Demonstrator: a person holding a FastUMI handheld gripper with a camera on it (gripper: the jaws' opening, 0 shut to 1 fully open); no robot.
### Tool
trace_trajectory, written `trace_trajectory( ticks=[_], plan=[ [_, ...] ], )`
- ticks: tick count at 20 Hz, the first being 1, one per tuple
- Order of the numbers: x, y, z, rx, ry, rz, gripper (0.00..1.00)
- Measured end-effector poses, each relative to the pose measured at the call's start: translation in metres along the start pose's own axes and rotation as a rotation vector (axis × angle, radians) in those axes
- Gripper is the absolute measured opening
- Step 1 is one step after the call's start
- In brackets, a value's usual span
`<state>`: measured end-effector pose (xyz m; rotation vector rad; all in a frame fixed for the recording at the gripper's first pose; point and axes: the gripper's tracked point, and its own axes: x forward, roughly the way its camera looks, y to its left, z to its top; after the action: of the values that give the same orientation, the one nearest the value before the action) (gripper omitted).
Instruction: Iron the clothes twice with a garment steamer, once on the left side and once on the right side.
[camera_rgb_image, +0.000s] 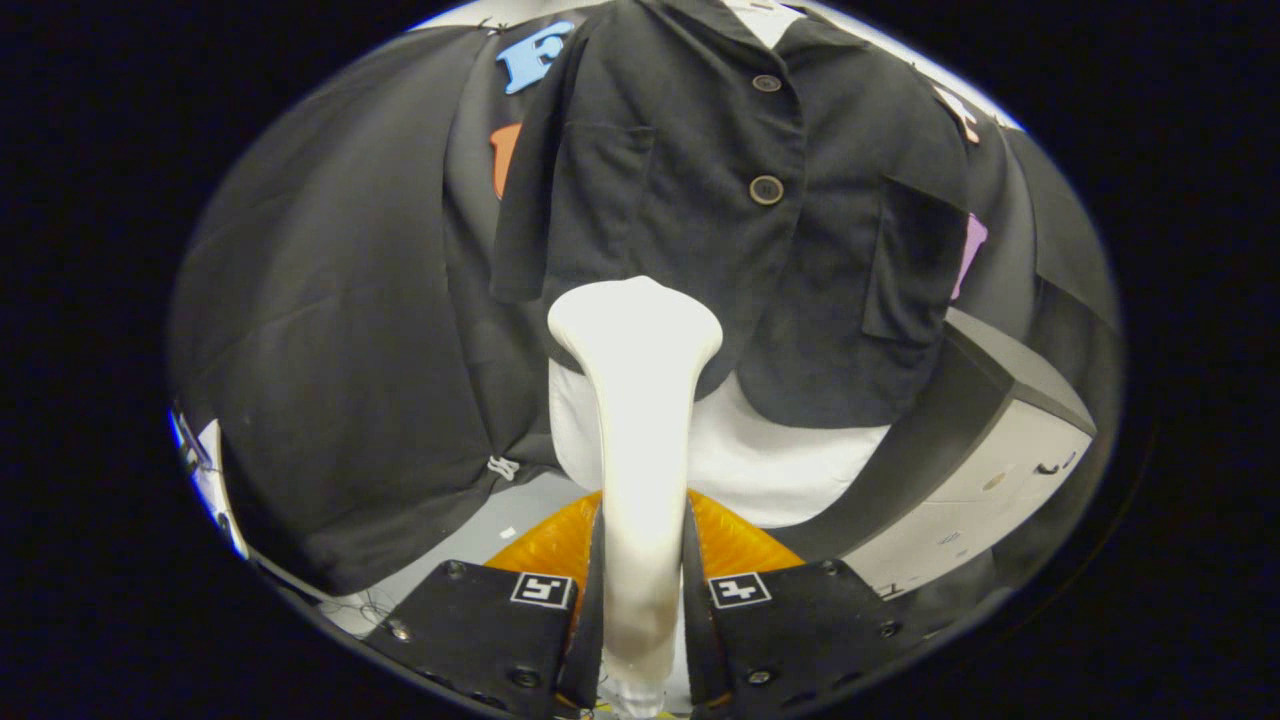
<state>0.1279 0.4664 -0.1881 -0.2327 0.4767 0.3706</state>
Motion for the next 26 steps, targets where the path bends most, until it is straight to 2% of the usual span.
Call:
trace_trajectory(
  ticks=[8, 16, 26],
  plan=[
    [-0.081, -0.071, 0.053, 0.046, -0.138, 0.009, 0.36],
    [-0.151, -0.187, 0.091, 0.133, -0.254, -0.074, 0.36],
    [-0.213, -0.333, 0.082, 0.195, -0.305, -0.179, 0.36]
  ],
)
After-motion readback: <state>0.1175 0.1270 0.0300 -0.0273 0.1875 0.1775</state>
